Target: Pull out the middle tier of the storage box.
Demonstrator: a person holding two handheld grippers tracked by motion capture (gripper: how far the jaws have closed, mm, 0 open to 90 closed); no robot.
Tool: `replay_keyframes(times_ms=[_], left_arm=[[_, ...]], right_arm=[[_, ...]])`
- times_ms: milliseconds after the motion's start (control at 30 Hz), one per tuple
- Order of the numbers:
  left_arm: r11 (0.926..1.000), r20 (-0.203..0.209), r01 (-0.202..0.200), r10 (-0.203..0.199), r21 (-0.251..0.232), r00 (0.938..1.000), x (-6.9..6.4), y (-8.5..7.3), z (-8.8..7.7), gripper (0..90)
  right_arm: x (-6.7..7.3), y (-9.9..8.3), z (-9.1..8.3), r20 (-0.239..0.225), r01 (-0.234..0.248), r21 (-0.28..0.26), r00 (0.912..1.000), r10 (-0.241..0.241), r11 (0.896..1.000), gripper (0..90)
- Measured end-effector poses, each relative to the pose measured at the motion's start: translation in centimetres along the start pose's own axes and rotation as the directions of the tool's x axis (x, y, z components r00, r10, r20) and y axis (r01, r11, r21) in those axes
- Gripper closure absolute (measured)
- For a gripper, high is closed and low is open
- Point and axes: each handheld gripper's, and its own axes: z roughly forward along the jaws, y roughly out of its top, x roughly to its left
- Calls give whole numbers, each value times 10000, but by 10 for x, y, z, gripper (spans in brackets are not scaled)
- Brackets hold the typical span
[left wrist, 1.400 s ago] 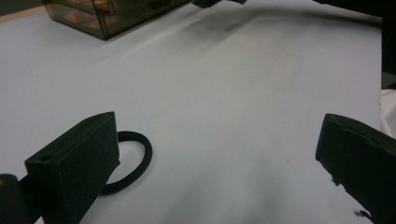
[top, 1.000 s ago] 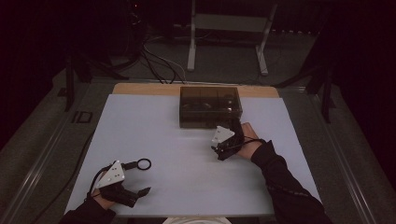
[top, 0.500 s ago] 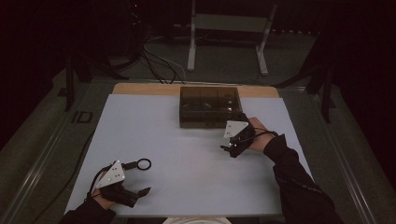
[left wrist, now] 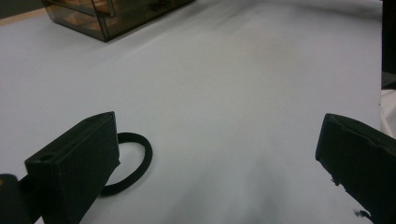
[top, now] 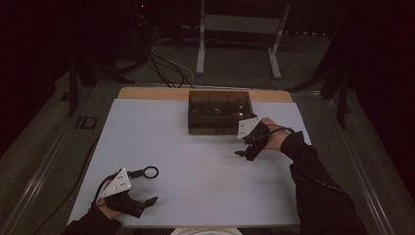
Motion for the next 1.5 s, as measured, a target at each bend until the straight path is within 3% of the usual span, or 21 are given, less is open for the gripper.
replay_keyframes(times_ms=[167, 267, 433, 467, 500, 533, 633, 700, 833, 867, 900, 967, 1067, 1500], left_arm=[[10000, -2, 21, -22, -13, 10000, 0, 0, 0, 10], [10000, 1, 13, -13, -3, 10000, 0, 0, 0, 10], [10000, 7, 7, -7, -26, 10000, 0, 0, 0, 11], [10000, 9, 17, -17, -19, 10000, 0, 0, 0, 11], [10000, 9, 17, -17, -19, 10000, 0, 0, 0, 11], [10000, 4, -6, 6, -36, 10000, 0, 0, 0, 10], [10000, 18, 12, -12, -42, 10000, 0, 0, 0, 11], [10000, 27, 29, -28, -52, 10000, 0, 0, 0, 11], [10000, 27, 34, -34, -60, 10000, 0, 0, 0, 10], [10000, 35, 38, -38, -68, 10000, 1, 0, 0, 10], [10000, 35, 38, -38, -68, 10000, 1, 0, 0, 10], [10000, 39, 38, -38, -51, 10000, 1, 0, 0, 11], [10000, 36, 32, -32, -67, 10000, 1, 0, 0, 10], [10000, 45, 42, -42, -57, 10000, 1, 0, 0, 10]], right_arm=[[-10, 4, -6, -293, 79, 101, 9995, -76, 9999, 0], [-19, 8, -11, -393, 452, 306, 9983, -439, 9985, 33], [-29, 14, -16, -405, 471, 466, 9982, -453, 9978, 35], [-32, 17, -17, -567, 456, 802, 9975, -411, 9957, 57], [-32, 17, -17, -567, 456, 802, 9975, -411, 9957, 57], [-35, 18, -18, -994, 341, 1137, 9948, -228, 9929, 91], [-38, 19, -19, -1037, 286, 1250, 9945, -156, 9917, 124], [-40, 19, -21, -823, 509, 1324, 9958, -402, 9899, 240], [-42, 19, -19, -424, 701, 1383, 9970, -649, 9879, 316], [-45, 19, -18, -297, 921, 1348, 9956, -889, 9866, 410], [-45, 19, -18, -297, 921, 1348, 9956, -889, 9866, 410], [-50, 18, -15, -507, 1213, 1419, 9921, -1152, 9824, 527], [-54, 16, -9, -714, 1638, 1684, 9855, -1537, 9720, 620], [-65, 17, 19, -1541, 2118, 2273, 9716, -1796, 9505, 735]])
